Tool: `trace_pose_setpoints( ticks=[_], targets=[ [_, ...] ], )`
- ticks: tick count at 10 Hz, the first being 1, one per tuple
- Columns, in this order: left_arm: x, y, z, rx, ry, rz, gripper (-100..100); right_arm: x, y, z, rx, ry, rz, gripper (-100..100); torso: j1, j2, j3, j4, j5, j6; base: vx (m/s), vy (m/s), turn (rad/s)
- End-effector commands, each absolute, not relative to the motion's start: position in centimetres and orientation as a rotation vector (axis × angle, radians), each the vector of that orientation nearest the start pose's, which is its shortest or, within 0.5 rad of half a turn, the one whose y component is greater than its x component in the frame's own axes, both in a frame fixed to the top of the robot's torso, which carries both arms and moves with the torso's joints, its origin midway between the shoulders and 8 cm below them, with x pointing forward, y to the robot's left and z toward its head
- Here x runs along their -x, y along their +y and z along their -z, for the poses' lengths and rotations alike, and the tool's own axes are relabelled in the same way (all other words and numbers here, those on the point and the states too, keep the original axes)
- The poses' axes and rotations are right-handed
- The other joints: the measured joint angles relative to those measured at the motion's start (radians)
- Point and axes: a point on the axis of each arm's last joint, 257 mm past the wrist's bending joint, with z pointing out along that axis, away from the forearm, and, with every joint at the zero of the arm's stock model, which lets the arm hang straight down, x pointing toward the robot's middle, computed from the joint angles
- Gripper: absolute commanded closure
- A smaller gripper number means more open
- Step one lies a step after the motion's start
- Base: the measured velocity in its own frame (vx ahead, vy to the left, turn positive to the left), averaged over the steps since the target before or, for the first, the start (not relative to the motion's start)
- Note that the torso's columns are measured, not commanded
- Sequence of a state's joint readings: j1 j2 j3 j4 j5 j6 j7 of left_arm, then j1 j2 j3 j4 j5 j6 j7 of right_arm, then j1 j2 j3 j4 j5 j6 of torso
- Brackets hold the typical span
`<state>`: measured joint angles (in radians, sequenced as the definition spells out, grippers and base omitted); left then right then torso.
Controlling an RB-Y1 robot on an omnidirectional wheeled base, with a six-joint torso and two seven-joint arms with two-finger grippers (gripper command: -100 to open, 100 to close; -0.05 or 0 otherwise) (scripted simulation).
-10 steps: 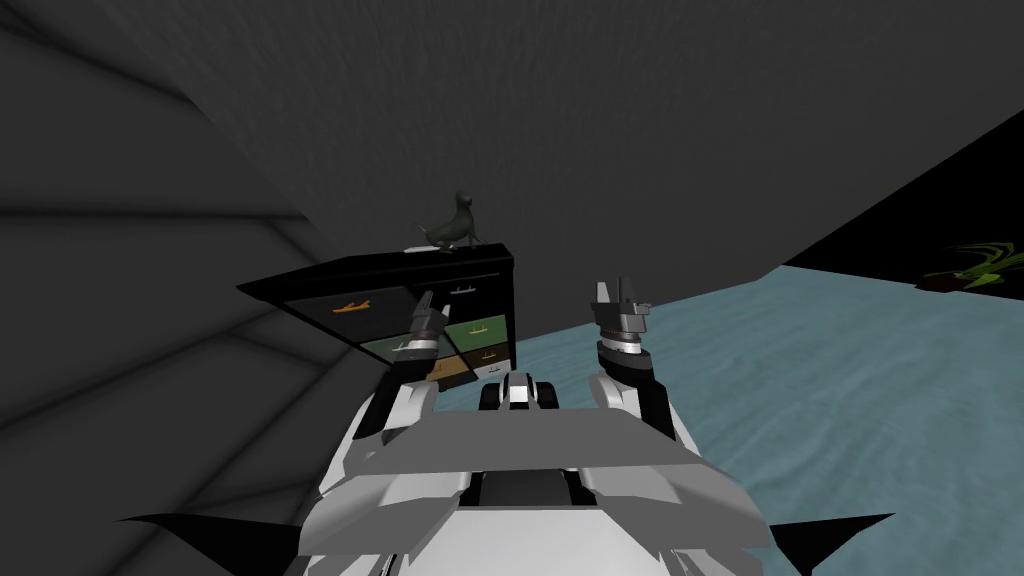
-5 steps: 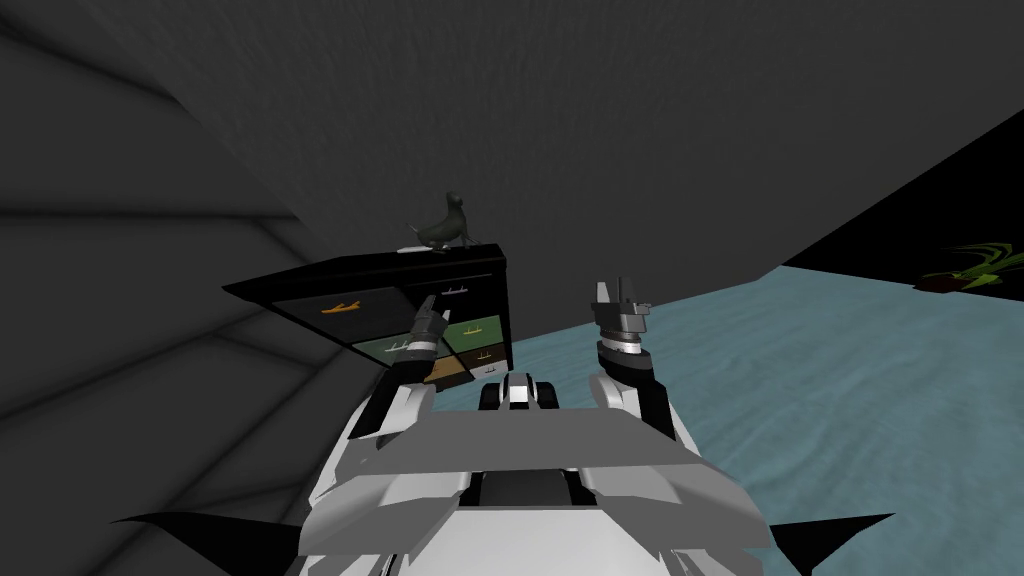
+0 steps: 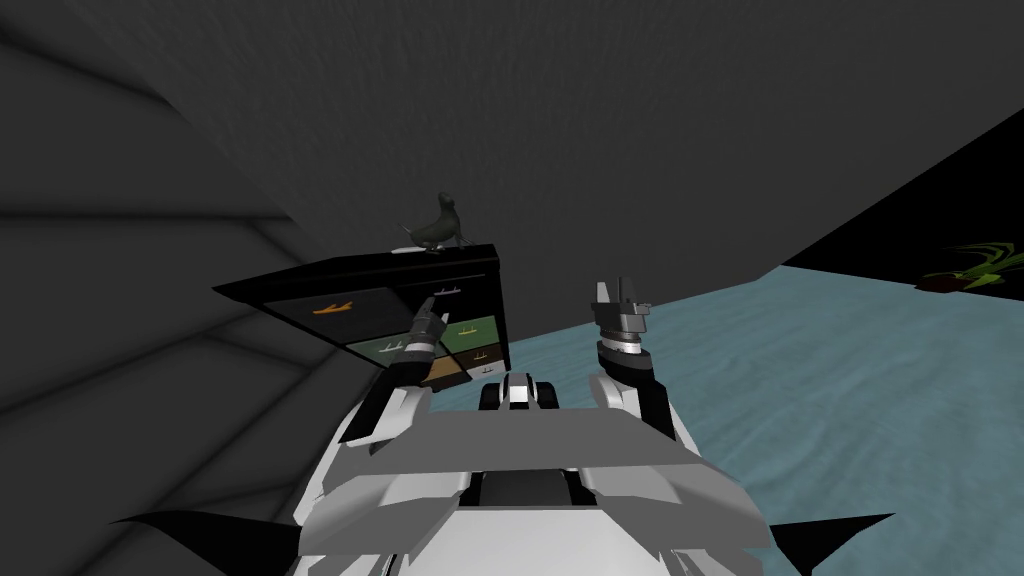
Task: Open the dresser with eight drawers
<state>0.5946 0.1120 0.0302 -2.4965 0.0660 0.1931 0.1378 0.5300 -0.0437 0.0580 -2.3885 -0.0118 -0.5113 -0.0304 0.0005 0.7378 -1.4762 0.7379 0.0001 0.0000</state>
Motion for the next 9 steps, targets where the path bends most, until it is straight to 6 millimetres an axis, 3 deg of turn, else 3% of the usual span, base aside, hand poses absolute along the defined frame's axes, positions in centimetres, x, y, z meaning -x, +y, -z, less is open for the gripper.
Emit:
trace_pose_setpoints(
  ticks=[1,4,9],
  targets=[
    [-37.0,30.0,4.8,1.143,0.986,1.215,-100,-32.0,-25.5,-6.3,-0.58,0.57,-1.412,0,0.0,0.0,0.0,0.0,0.0,0.0,0.004,-0.039,0.0],
    [-36.2,29.5,2.2,1.106,0.963,1.231,-100,-32.0,-25.5,-6.3,-0.58,0.57,-1.412,0,0.0,0.0,0.0,0.0,0.0,0.0,0.001,-0.027,0.001],
    [-37.0,29.9,1.8,1.109,0.968,1.23,-100,-32.0,-25.5,-6.3,-0.58,0.57,-1.411,0,0.0,-0.002,-0.001,-0.001,0.0,0.0,0.032,-0.002,0.005]
  ],
)
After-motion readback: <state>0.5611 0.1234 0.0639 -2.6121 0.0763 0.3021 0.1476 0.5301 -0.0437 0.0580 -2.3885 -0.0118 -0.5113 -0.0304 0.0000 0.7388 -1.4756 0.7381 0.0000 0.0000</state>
